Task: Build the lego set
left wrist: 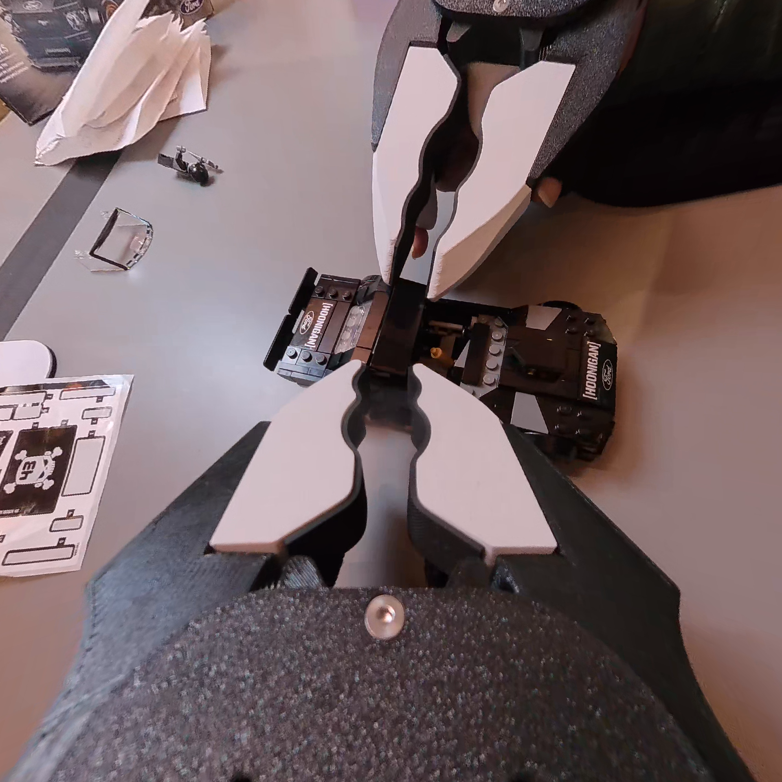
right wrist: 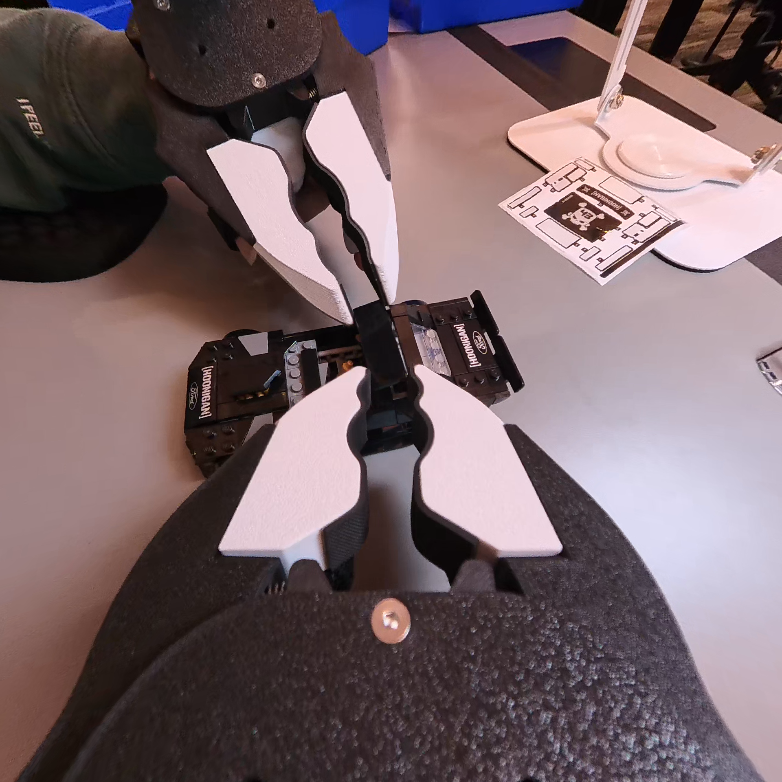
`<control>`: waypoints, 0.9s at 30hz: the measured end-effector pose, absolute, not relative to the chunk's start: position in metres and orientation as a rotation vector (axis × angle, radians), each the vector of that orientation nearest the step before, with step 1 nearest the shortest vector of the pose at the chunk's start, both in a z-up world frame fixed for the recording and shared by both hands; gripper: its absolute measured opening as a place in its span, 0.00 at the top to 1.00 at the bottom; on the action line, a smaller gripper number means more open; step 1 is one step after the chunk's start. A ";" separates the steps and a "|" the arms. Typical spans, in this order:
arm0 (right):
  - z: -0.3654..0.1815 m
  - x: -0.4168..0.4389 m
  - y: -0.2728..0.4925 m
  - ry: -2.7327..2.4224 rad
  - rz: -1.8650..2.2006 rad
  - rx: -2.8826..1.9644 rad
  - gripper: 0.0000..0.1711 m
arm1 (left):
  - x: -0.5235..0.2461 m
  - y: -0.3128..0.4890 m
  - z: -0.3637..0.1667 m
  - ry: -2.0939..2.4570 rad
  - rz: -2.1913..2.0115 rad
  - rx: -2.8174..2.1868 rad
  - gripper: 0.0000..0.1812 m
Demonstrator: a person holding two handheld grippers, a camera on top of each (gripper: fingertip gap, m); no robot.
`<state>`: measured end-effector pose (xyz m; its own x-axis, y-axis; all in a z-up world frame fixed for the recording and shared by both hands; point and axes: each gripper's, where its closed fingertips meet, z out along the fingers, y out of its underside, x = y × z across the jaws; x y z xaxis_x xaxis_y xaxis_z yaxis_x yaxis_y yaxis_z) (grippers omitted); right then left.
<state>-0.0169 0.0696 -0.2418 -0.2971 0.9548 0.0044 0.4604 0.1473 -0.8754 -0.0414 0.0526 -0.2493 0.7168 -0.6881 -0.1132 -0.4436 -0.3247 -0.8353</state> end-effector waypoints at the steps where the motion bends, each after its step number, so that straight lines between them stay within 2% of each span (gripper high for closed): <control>1: -0.242 -0.017 0.070 -1.843 1.075 -1.347 0.90 | -0.041 0.052 -0.249 0.867 -0.326 -1.972 0.91; 27: -0.241 -0.018 0.064 -1.881 1.007 -1.248 0.89 | -0.042 0.055 -0.249 0.844 -0.331 -1.974 0.90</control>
<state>-0.0177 0.0641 -0.2414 -0.3293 0.9383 0.1058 0.4324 0.2495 -0.8665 -0.0419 0.0549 -0.2489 0.7275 -0.6783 -0.1035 -0.4269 -0.3293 -0.8422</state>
